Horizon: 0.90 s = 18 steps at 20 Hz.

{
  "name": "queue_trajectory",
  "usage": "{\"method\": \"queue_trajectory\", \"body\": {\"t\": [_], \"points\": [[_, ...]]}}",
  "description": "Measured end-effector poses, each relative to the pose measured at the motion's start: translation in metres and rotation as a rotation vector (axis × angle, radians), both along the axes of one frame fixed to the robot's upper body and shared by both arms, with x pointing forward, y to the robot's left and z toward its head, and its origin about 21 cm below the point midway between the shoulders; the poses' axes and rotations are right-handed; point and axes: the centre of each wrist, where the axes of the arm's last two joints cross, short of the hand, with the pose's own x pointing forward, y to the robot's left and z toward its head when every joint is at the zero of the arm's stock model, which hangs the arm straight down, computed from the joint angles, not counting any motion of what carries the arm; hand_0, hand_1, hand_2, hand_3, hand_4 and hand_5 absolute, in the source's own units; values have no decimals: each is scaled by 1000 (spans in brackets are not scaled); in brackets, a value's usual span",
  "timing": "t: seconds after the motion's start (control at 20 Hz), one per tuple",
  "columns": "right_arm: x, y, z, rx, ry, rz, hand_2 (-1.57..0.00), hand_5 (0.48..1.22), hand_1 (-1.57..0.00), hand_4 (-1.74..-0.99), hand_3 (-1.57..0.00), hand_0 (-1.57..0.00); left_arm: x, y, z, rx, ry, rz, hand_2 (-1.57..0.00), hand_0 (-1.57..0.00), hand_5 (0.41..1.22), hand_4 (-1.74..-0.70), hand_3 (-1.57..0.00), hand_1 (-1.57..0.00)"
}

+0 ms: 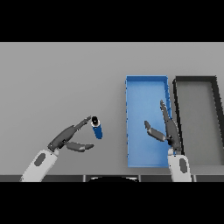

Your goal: Pick up the blue pipe and place it into the blue bin.

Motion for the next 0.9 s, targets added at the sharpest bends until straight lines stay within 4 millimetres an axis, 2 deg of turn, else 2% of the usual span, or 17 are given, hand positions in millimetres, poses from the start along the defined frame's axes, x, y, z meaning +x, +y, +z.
{"method": "queue_trajectory", "body": {"t": [0.2, 0.35, 0.5, 0.55, 0.65, 0.7, 0.8, 0.85, 0.9], "points": [[-3, -3, 0, -14, 19, -18, 1, 625, 1, -1205, 1, 1, 12, -25, -10, -45, -7, 3, 1, 1, 460, -1145, 1, 1], [-4, -3, 1, -5, -5, -8, 1, 637, 1, -1215, 1, 1, 16, -43, -18, -50, -1, -8, 1, 1, 448, -1098, 1, 1], [-5, -4, -2, 1, 0, -10, 1, 645, 1, -1221, 1, 1, 19, -47, -26, 16, -12, -1, 1, 1, 418, -1051, 1, 1], [-9, -8, -6, -7, 3, -7, 1, 645, 1, -1214, 1, 1, 23, -52, -27, 14, -12, -1, 1, 1, 420, -1062, 1, 1], [-6, -10, -1, -20, -5, -20, 1, 649, 1, -1205, 1, 1, 23, -61, -32, -32, 12, -10, 1, 1, 441, -1090, 1, 1], [-8, -12, -1, -27, -14, -19, 1, 650, 1, -1207, 1, 1, 25, -67, -32, -44, 7, -12, 1, 1, 463, -1107, 1, 1], [-10, -12, -2, -18, -11, -18, 1, 655, 1, -1213, 1, 1, 25, -71, -34, -107, 1, -11, -151, 1, 550, -1186, -121, -41], [-8, -8, -2, -22, -11, -11, 1, 655, 1, -1217, 1, 1, 25, -74, -36, -126, 19, -6, -308, -10, 613, -1243, -276, -156], [-7, -12, -3, -12, -4, -18, 1, 656, 1, -1220, 1, 1, 25, -75, -36, -158, 24, -1, -485, -125, 735, -1281, -535, -319]]}}
